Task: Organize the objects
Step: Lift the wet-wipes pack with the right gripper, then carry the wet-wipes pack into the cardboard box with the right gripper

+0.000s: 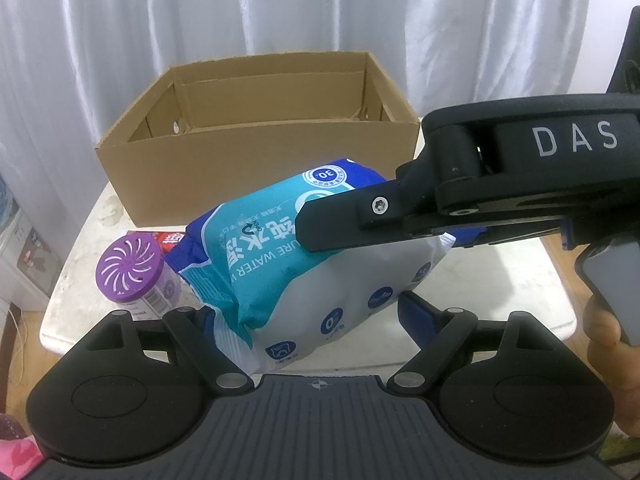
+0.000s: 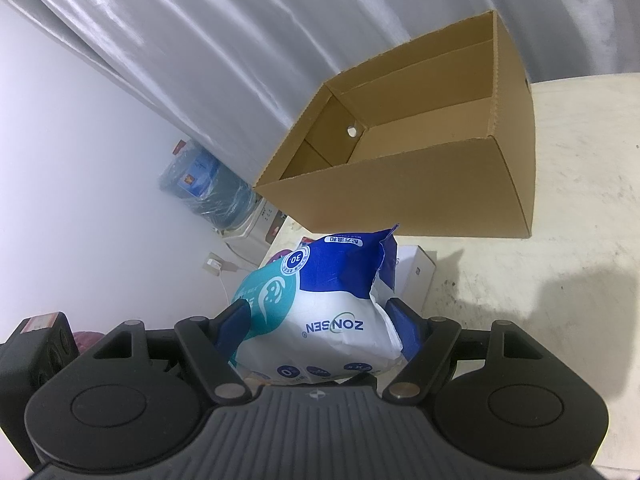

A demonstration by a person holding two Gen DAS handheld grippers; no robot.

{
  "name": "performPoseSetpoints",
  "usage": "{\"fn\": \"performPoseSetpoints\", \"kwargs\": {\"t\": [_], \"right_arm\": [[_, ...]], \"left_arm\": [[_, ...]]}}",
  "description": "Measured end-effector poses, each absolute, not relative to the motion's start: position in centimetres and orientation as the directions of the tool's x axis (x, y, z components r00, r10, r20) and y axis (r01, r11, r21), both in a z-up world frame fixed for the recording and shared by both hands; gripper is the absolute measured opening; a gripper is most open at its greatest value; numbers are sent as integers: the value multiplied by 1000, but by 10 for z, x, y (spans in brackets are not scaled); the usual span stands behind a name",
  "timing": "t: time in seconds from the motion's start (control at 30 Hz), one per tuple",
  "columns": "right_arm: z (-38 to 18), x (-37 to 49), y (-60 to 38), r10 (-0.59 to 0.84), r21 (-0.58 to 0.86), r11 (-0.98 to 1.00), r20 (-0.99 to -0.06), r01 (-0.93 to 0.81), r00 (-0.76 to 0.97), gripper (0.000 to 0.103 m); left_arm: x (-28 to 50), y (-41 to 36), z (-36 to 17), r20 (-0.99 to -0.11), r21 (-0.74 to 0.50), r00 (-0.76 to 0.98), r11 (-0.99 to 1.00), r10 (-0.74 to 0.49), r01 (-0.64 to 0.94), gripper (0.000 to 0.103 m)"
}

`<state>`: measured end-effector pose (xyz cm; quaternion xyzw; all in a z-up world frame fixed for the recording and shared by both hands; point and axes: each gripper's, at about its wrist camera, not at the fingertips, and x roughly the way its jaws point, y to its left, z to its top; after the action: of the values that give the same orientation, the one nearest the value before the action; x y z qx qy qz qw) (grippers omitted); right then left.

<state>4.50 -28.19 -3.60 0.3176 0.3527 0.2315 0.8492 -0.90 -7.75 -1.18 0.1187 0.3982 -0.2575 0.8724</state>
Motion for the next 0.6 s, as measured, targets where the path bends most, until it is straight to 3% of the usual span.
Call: {"fn": "performPoseSetpoints", "kwargs": {"t": [0.6], "right_arm": [[-23,44,-278,616,690,696,-433,-198,658,78]], "left_arm": [[-9,-69,7,-723,18,588,841,-363,541,85]]}}
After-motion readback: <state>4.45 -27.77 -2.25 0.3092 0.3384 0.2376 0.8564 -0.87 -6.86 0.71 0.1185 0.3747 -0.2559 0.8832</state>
